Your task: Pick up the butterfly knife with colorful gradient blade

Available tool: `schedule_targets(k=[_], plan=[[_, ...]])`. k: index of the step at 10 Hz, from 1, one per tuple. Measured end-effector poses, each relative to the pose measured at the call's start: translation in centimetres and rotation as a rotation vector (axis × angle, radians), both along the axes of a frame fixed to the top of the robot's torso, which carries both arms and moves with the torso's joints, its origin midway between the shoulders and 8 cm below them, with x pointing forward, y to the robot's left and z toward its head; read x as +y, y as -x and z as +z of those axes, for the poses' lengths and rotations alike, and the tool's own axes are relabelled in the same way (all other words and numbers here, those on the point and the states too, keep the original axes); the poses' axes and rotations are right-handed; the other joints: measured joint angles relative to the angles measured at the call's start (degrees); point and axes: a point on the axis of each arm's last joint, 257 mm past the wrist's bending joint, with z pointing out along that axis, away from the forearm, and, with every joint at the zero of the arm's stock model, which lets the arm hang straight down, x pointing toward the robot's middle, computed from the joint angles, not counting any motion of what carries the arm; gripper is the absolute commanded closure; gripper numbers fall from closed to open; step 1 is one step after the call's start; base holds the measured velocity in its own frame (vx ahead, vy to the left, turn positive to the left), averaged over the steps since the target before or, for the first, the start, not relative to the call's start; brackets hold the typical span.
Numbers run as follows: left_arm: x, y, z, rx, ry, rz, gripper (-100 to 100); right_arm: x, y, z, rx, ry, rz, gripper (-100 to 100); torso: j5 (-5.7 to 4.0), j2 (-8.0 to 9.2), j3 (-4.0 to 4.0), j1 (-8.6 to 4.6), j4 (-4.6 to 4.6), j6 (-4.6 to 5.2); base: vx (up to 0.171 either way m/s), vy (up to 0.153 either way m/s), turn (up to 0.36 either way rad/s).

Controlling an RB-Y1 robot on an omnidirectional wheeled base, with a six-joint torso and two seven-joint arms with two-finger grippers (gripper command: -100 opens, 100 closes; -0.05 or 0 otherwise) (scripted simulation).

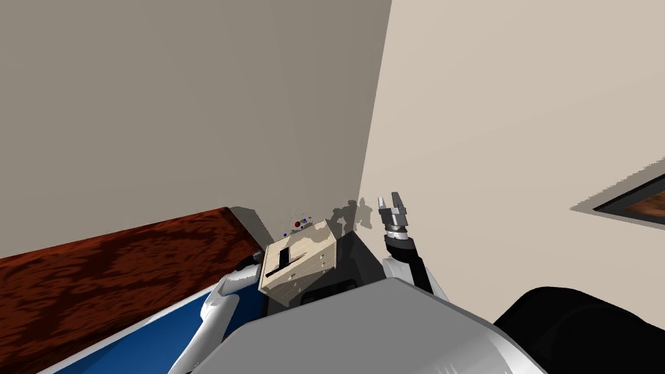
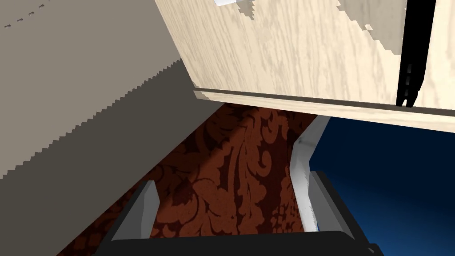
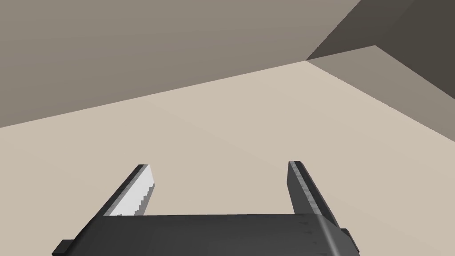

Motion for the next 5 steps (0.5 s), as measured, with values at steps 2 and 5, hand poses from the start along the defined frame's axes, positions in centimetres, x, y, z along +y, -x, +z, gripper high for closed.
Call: schedule_targets(k=[2,5], plan=[[0.5,0.9,-1.2,0.052,0.023,0.03,-100,0.0,0.0,0.0,0.0,0.0,0.0,0,0.0,0.0,0.0,0.0,0.0,0.01,-0.007,0.005,-0.054],[0.8,2.7,-2.8,0.127,0.057,0.07,-100,0.0,0.0,0.0,0.0,0.0,0.0,0,0.0,-0.01,-0.01,-0.01,0.0,0.0,-0.003,0.001,-0.045]])
